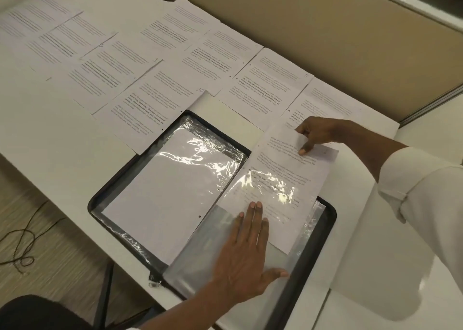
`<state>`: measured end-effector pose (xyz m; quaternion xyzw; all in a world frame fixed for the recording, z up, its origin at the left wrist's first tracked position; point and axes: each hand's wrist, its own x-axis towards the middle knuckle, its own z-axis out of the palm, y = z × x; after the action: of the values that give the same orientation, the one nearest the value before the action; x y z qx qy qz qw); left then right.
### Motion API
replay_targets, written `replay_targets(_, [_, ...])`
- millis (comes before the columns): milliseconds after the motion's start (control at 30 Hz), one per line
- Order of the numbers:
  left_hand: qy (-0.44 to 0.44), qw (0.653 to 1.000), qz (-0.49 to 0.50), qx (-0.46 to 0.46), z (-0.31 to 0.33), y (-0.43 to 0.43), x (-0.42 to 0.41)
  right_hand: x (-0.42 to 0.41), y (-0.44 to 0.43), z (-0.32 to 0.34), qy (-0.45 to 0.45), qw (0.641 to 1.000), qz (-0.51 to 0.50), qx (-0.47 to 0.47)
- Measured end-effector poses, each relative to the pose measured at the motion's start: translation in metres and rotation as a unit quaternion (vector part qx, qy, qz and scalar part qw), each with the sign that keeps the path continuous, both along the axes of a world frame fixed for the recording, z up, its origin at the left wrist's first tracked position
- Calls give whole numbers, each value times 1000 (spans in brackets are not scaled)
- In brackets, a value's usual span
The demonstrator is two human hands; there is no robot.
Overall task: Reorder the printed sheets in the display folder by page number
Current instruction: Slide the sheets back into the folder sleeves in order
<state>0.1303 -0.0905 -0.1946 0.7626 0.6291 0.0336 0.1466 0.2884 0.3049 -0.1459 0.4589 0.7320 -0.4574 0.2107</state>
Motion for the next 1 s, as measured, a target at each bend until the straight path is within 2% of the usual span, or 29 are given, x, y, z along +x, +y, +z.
replay_targets(233, [12,1000,-15,-5,-8,-7,-1,0,-22,-12,4,1000,7,-20])
replay_targets(400, [9,999,-45,-14,-11,-12,3,6,-28,-10,-35,999,5,-32])
replay_targets(700, [12,998,-62,-27,-12,-20,2,-16,-67,-13,8,998,46,-44])
replay_targets(833, [5,997,-67,-35,-9,-28,-5,-15,-78,-6,30,999,9,-44])
replay_targets(1000, [2,997,-68,-23,-11,-48,-26,-25,-99,-9,54,996,-64,28])
